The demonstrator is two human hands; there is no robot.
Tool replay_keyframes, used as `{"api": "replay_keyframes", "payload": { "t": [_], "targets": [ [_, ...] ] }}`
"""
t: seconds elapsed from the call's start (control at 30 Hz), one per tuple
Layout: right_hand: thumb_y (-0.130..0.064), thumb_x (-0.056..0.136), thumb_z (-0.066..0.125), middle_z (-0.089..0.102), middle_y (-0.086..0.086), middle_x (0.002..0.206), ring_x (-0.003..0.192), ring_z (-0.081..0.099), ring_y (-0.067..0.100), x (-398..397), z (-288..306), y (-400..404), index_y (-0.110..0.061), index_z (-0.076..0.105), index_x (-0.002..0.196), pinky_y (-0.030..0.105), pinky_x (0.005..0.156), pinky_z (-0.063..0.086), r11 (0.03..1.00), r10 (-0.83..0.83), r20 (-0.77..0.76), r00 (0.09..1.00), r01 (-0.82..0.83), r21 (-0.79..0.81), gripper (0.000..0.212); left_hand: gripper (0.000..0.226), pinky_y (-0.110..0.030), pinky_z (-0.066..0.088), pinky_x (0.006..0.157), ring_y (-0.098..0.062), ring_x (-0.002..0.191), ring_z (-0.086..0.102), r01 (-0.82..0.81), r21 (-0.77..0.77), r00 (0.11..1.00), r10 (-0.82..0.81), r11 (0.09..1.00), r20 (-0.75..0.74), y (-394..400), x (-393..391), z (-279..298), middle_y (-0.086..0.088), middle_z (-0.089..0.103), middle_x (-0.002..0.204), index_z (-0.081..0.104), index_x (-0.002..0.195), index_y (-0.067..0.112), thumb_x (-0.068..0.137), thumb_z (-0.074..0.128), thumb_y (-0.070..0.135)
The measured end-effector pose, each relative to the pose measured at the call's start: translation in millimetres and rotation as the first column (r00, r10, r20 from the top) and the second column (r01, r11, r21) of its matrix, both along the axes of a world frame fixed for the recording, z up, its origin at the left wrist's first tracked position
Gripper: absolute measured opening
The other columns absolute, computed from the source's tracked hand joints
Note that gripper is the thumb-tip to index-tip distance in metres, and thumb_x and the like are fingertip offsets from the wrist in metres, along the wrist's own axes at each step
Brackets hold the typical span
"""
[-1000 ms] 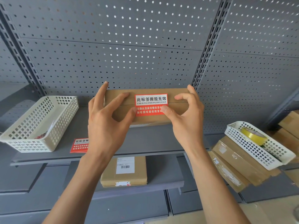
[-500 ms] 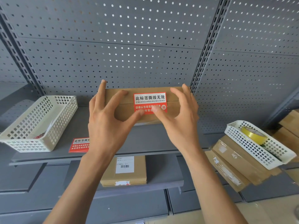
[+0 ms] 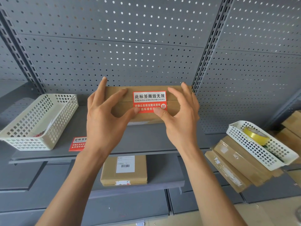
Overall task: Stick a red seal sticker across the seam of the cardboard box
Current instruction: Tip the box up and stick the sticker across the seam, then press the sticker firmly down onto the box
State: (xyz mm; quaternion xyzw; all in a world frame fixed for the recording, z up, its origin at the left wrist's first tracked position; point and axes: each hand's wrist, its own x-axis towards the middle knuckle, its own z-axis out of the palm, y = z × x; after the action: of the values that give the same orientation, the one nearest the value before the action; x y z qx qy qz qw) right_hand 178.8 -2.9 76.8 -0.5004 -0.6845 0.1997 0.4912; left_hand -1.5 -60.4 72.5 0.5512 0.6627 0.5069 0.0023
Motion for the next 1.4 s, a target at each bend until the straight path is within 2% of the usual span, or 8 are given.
{"api": "replay_keyframes", "payload": {
  "t": [0.37, 0.5, 0.63, 0.83, 1.03, 1.2, 1.3, 1.4],
  "targets": [
    [0.001, 0.089, 0.065, 0.043, -0.007, 0.159, 0.151, 0.031, 0.013, 14, -3, 4, -0.023, 0.066, 0.129, 0.04, 0.124, 0.025, 0.998, 0.067, -0.144, 0.987, -0.067, 0.005, 0.046, 0.053, -0.023, 0.019, 0.115, -0.023, 0.15, 0.03, 0.011, -0.029, 0.999, -0.012, 1.0, -0.044, -2, -5, 2, 0.002, 0.025, 0.168, 0.06, 0.141, 0.028, 0.09, 0.074, 0.035],
    [-0.026, 0.091, 0.069, 0.042, -0.008, 0.159, 0.152, 0.028, 0.012, 8, -2, -4, -0.029, 0.064, 0.13, 0.046, 0.124, 0.024, 0.999, 0.035, -0.161, 0.986, -0.032, 0.021, 0.04, 0.061, -0.023, 0.021, 0.113, -0.022, 0.149, 0.032, -0.009, -0.016, 1.0, 0.009, 1.0, -0.024, -2, -1, 3, 0.002, 0.028, 0.167, 0.062, 0.14, 0.027, 0.086, 0.07, 0.055],
    [-0.061, 0.076, 0.073, 0.024, -0.01, 0.167, 0.156, 0.009, 0.017, -8, -1, -9, -0.039, 0.055, 0.136, 0.049, 0.118, 0.015, 0.999, -0.037, 0.042, 0.998, 0.037, 0.002, 0.067, 0.077, -0.033, 0.032, 0.108, -0.027, 0.147, 0.037, -0.054, -0.006, 0.997, 0.054, 0.999, -0.064, -1, 7, 0, 0.001, 0.033, 0.165, 0.063, 0.138, 0.026, 0.074, 0.073, 0.067],
    [-0.055, 0.076, 0.075, 0.022, -0.01, 0.168, 0.156, 0.008, 0.022, -9, -5, -10, -0.038, 0.056, 0.138, 0.05, 0.115, 0.014, 0.999, -0.04, 0.048, 0.998, 0.039, 0.014, 0.068, 0.066, -0.03, 0.028, 0.108, -0.027, 0.148, 0.035, -0.065, -0.003, 0.996, 0.064, 0.998, -0.065, 0, 2, -6, 0.003, 0.033, 0.165, 0.062, 0.138, 0.027, 0.079, 0.08, 0.05],
    [-0.036, 0.082, 0.078, 0.03, -0.008, 0.165, 0.153, 0.016, 0.022, -6, -6, -11, -0.037, 0.062, 0.132, 0.049, 0.118, 0.016, 0.999, -0.035, -0.002, 0.999, 0.035, 0.023, 0.053, 0.065, -0.032, 0.028, 0.11, -0.025, 0.149, 0.034, -0.047, 0.008, 0.998, 0.047, 0.999, -0.048, -2, 0, -7, 0.005, 0.033, 0.164, 0.062, 0.138, 0.028, 0.08, 0.069, 0.056],
    [-0.023, 0.088, 0.074, 0.033, -0.007, 0.163, 0.152, 0.019, 0.024, -3, -8, -9, -0.035, 0.063, 0.132, 0.056, 0.119, 0.022, 0.998, -0.036, -0.01, 0.999, 0.036, 0.044, 0.047, 0.062, -0.027, 0.027, 0.113, -0.029, 0.145, 0.039, -0.037, 0.003, 0.997, 0.037, 0.999, -0.064, -4, -2, -6, 0.002, 0.038, 0.163, 0.063, 0.137, 0.026, 0.082, 0.08, 0.047],
    [-0.012, 0.09, 0.067, 0.038, -0.01, 0.16, 0.15, 0.023, 0.019, 0, -9, -9, -0.033, 0.061, 0.134, 0.051, 0.12, 0.024, 0.998, -0.033, -0.054, 0.998, 0.036, 0.055, 0.049, 0.056, -0.014, 0.023, 0.111, -0.028, 0.139, 0.045, -0.028, 0.02, 0.997, 0.029, 0.999, -0.071, -6, -6, -3, 0.002, 0.045, 0.159, 0.067, 0.134, 0.026, 0.084, 0.074, 0.052],
    [-0.015, 0.091, 0.063, 0.044, -0.012, 0.155, 0.144, 0.028, 0.013, 0, -7, -10, -0.033, 0.062, 0.133, 0.046, 0.12, 0.029, 0.997, -0.044, -0.129, 0.991, 0.052, 0.063, 0.046, 0.049, -0.02, 0.032, 0.105, -0.025, 0.132, 0.051, -0.041, 0.041, 0.999, 0.043, 0.998, -0.029, -6, -5, 3, 0.004, 0.056, 0.147, 0.072, 0.123, 0.029, 0.086, 0.065, 0.06]
  ]
}}
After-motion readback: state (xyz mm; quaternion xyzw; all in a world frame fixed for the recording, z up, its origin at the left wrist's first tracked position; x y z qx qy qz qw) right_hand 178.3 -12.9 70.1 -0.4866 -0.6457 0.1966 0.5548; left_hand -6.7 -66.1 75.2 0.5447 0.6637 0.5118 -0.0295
